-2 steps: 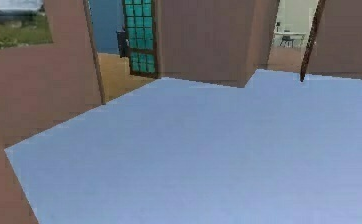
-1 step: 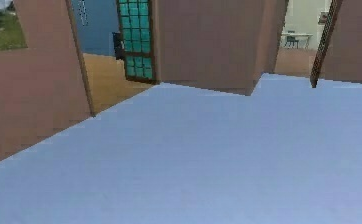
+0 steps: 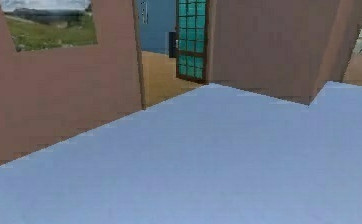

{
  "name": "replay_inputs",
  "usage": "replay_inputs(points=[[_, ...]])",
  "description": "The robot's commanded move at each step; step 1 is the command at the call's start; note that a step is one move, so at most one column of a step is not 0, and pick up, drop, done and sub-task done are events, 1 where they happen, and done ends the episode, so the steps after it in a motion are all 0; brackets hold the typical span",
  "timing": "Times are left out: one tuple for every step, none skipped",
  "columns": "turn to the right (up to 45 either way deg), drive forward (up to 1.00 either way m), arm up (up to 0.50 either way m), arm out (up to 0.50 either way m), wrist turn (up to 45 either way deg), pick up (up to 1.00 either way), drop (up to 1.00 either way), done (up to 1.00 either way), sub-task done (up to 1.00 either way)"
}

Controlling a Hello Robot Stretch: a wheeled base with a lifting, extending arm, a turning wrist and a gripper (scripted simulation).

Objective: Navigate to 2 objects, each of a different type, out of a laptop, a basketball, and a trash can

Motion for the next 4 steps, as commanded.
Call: replay_inputs(points=[[0.0, 1.00, 0.00, 0.00, 0.0, 0.00, 0.00, 0.00, 0.00], [-3.0, 0.00, 0.00, 0.00, 0.0, 0.00, 0.00, 0.00, 0.00], [0.0, 1.00, 0.00, 0.00, 0.0, 0.00, 0.00, 0.00, 0.00], [0.0, 1.00, 0.00, 0.00, 0.0, 0.00, 0.00, 0.00, 0.00]])
